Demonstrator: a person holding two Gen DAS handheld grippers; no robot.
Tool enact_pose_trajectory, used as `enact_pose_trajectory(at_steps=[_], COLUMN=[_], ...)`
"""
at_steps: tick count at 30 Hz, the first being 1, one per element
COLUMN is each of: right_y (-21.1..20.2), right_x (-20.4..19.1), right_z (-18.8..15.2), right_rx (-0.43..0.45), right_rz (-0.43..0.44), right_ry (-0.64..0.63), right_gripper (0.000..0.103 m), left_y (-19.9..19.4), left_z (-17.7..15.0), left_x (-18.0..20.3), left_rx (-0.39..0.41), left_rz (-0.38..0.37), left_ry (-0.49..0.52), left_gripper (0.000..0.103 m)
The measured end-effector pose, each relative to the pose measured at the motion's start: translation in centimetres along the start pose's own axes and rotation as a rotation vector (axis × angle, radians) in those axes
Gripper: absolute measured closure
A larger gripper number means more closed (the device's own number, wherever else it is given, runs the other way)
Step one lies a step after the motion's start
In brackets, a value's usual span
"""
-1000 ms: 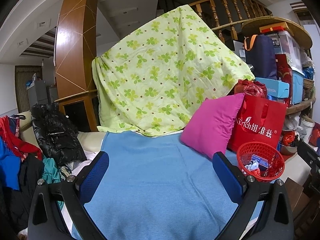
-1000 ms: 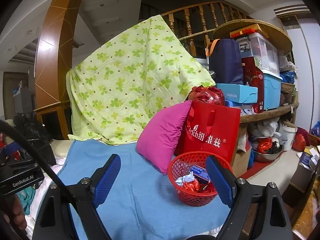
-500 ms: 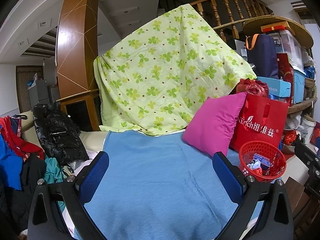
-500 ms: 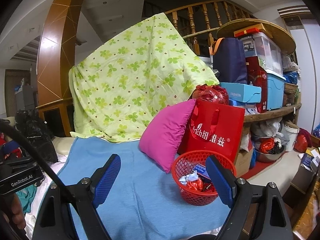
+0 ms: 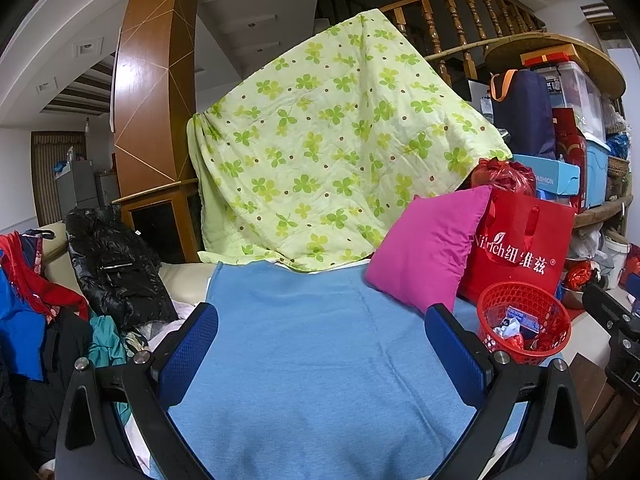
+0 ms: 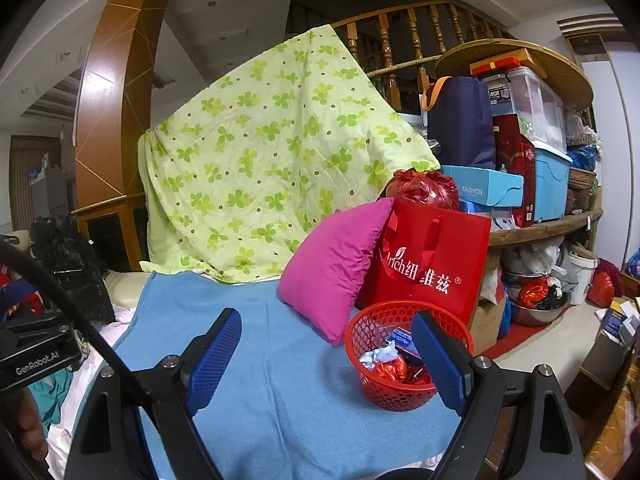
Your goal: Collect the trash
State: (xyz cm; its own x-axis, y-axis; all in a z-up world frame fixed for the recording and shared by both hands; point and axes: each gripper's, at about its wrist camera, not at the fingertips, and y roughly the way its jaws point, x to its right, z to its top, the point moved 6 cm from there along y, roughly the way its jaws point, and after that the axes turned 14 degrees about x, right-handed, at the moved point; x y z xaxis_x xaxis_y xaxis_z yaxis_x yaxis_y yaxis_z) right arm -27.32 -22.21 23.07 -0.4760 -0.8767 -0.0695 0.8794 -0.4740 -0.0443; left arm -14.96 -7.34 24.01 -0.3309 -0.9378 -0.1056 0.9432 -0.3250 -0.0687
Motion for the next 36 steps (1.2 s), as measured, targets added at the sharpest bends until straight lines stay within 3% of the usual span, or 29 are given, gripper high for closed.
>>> enact_pose_trajectory(at_steps=[36], right_y=[0.4], right_x=[0.4], right_z=[-0.7], right_rx=[-0.011], right_rz=[-0.001], right_ry=[-0.001], right_gripper=[0.014], left_y=[-0.3], left_z=[-1.2], left_x=[0.6], left_rx=[-0.01], left_rz=[-0.022], left_ry=[0.001], left_gripper=[0.0])
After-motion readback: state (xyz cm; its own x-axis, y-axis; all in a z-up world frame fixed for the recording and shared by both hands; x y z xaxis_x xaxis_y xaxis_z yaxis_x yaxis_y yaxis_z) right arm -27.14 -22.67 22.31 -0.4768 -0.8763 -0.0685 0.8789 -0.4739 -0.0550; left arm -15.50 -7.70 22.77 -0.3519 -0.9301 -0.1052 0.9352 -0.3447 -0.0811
